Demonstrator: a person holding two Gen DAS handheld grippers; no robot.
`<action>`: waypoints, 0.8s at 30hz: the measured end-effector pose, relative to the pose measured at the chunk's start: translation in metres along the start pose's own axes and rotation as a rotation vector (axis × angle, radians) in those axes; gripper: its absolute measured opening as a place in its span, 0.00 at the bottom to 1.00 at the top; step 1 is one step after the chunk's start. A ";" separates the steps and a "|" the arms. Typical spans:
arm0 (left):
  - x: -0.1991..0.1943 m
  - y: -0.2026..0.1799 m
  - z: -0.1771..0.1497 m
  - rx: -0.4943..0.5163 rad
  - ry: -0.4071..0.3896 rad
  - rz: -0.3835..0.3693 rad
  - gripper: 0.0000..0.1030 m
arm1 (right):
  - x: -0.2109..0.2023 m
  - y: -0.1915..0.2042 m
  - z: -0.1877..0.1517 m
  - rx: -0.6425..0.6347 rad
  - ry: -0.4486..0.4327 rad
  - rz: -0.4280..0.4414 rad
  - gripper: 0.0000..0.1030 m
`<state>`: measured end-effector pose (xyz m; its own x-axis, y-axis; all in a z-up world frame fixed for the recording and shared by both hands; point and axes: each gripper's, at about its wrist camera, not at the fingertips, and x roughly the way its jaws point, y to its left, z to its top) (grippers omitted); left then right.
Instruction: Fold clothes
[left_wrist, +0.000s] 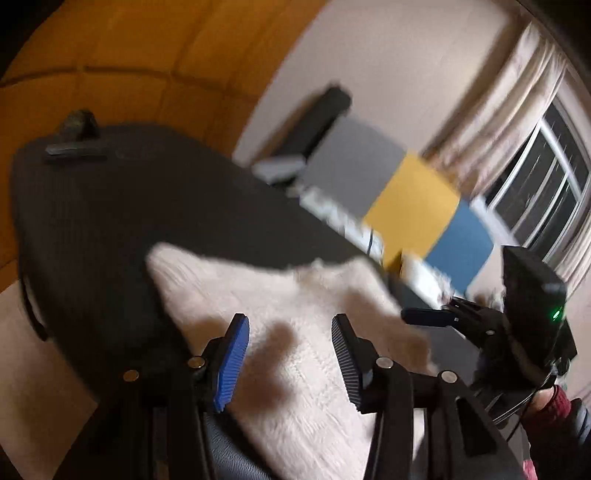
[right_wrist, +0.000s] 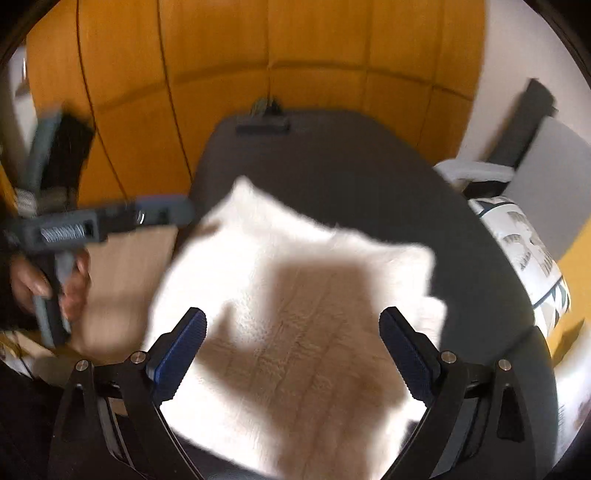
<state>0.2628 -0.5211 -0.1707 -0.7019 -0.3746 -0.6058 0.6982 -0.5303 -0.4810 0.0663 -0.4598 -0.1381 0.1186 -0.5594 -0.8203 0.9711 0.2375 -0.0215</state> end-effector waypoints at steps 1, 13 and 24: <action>0.016 0.005 -0.002 -0.003 0.056 0.036 0.45 | 0.010 0.003 0.000 -0.014 0.019 0.014 0.93; -0.021 0.003 0.011 -0.039 -0.066 0.022 0.45 | 0.013 -0.035 0.003 0.074 0.004 0.113 1.00; 0.034 -0.010 -0.009 -0.035 0.074 0.186 0.52 | 0.081 -0.096 0.018 0.132 -0.033 0.280 1.00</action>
<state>0.2335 -0.5217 -0.1923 -0.5490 -0.4065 -0.7303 0.8203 -0.4297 -0.3774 -0.0132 -0.5422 -0.1927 0.3903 -0.5130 -0.7645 0.9178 0.2820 0.2794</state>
